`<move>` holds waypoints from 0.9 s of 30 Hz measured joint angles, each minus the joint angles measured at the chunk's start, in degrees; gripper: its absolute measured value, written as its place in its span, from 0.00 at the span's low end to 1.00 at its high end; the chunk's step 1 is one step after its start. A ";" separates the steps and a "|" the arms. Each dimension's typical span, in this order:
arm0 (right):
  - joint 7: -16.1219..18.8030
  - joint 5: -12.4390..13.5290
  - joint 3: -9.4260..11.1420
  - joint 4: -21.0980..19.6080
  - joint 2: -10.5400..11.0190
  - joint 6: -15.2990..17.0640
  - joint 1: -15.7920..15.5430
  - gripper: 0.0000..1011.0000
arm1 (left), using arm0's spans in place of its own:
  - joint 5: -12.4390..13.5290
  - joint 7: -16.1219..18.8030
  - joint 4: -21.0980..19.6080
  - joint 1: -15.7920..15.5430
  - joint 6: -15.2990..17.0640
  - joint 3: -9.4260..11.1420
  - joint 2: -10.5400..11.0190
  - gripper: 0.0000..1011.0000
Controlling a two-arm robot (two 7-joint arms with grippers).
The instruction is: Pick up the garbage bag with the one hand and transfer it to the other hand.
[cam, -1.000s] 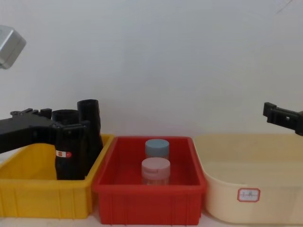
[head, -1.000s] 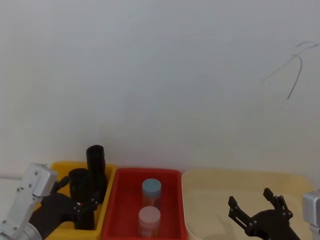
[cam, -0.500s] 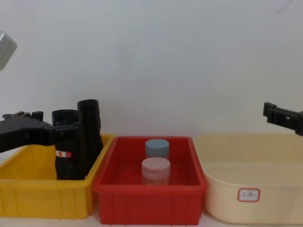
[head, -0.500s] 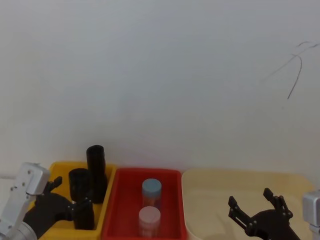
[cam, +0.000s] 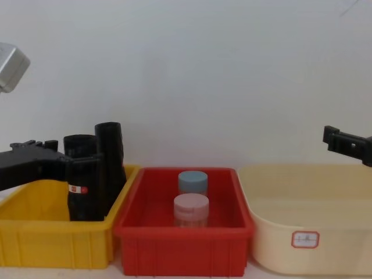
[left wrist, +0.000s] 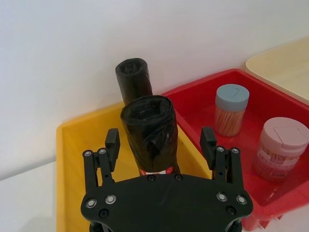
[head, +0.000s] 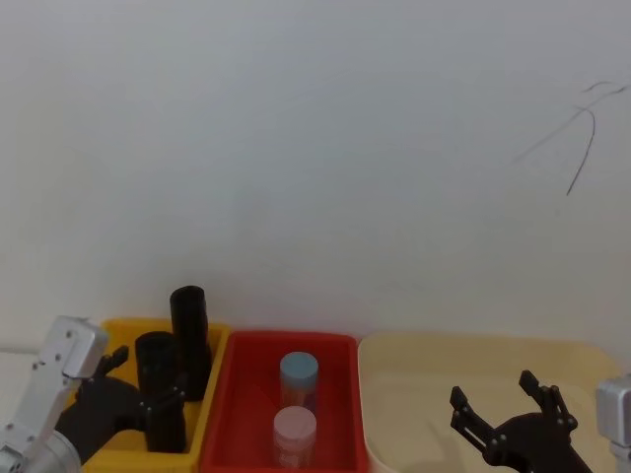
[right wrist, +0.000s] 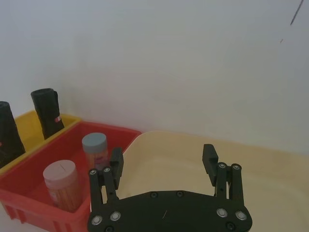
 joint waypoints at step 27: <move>0.00 0.00 0.00 0.00 0.00 0.00 0.00 0.99 | 2.00 -1.43 6.87 -4.74 -0.23 0.57 -3.14 0.99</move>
